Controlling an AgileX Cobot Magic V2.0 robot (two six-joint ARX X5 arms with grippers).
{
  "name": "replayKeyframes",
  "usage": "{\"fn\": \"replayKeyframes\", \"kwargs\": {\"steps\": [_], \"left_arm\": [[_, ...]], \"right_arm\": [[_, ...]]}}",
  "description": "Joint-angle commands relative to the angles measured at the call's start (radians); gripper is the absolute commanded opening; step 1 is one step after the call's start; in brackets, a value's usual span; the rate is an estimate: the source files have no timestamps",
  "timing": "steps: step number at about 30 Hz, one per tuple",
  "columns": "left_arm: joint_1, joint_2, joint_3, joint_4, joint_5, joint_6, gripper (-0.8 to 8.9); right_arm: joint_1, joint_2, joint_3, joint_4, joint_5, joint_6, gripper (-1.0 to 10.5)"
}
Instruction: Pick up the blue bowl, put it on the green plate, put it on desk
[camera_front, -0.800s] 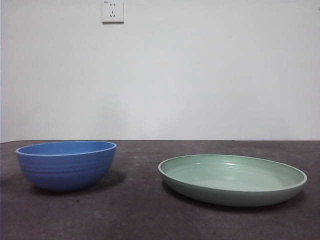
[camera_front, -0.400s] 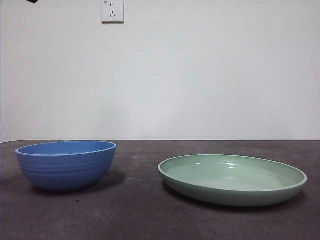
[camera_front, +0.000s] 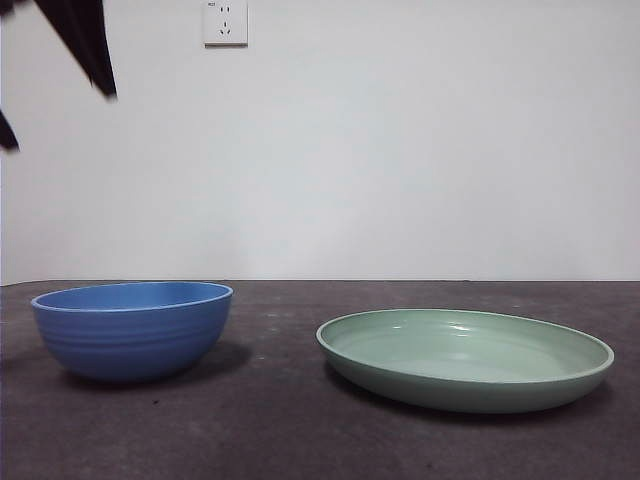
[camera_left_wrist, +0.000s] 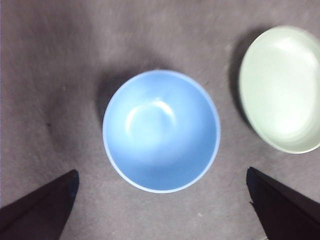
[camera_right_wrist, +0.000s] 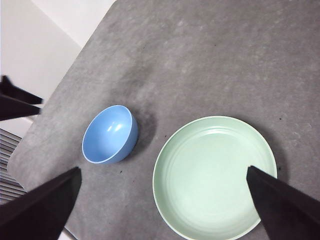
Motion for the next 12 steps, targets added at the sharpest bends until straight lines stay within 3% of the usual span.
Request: {"fn": "replayKeyframes", "kwargs": {"steps": [1,12], "left_arm": [[0.002,0.090,0.021,0.013,-0.004,0.019,6.79],[0.004,0.401,0.021,0.072,-0.034,0.034,6.78]], "right_arm": [[0.001,0.003,0.018,0.008,-0.003,-0.004,6.1],[0.001,0.003,0.018,0.008,-0.003,-0.005,6.1]]}}
